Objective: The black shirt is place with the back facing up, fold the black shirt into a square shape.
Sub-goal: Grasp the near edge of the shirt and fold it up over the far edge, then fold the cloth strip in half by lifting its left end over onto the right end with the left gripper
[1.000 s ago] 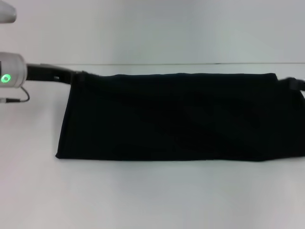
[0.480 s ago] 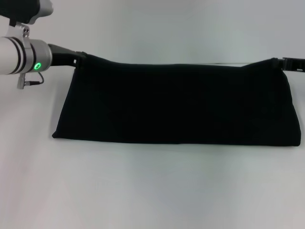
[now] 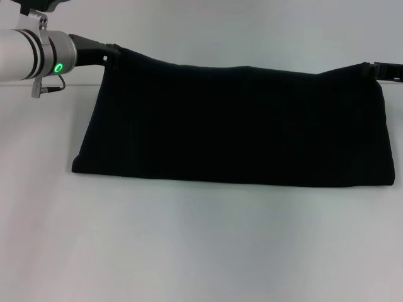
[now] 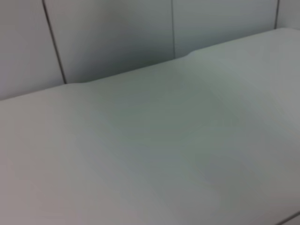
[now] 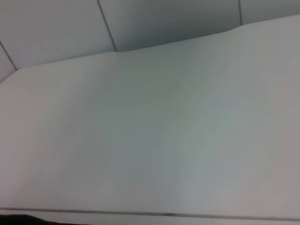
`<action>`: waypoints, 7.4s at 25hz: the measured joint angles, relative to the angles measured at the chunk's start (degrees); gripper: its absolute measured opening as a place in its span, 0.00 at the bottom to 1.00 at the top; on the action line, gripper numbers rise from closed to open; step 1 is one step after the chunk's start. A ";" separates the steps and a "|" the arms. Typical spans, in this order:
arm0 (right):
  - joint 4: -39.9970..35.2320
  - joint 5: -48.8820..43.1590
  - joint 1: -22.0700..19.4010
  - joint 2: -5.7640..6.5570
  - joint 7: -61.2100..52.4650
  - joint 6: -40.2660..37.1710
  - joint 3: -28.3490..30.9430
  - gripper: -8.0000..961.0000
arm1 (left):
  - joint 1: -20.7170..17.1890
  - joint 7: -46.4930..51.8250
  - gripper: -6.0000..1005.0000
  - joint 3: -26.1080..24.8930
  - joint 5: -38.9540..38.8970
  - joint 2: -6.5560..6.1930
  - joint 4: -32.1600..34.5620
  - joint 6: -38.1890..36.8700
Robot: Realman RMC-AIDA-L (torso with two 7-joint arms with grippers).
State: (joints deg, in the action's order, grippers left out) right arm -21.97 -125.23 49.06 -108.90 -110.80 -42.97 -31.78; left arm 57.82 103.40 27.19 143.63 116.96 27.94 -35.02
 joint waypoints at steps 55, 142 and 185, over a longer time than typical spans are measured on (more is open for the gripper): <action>-8.54 10.08 -9.21 -0.07 4.68 -33.57 -2.10 0.90 | -21.96 34.13 0.89 -6.31 -15.15 2.16 14.56 -44.29; -16.62 11.95 -4.59 -4.95 12.37 -38.19 -12.78 0.95 | -17.99 60.43 0.89 -13.05 -4.03 0.29 -0.52 -22.19; -17.33 11.94 -4.68 -5.17 12.30 -38.86 -12.52 0.94 | -17.48 50.18 0.42 -12.88 -4.70 0.19 -0.99 -20.59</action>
State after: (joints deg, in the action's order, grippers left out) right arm -39.29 -113.29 44.38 -114.07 -98.51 -81.82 -44.30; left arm 40.35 153.58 14.31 138.93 117.15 26.95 -55.62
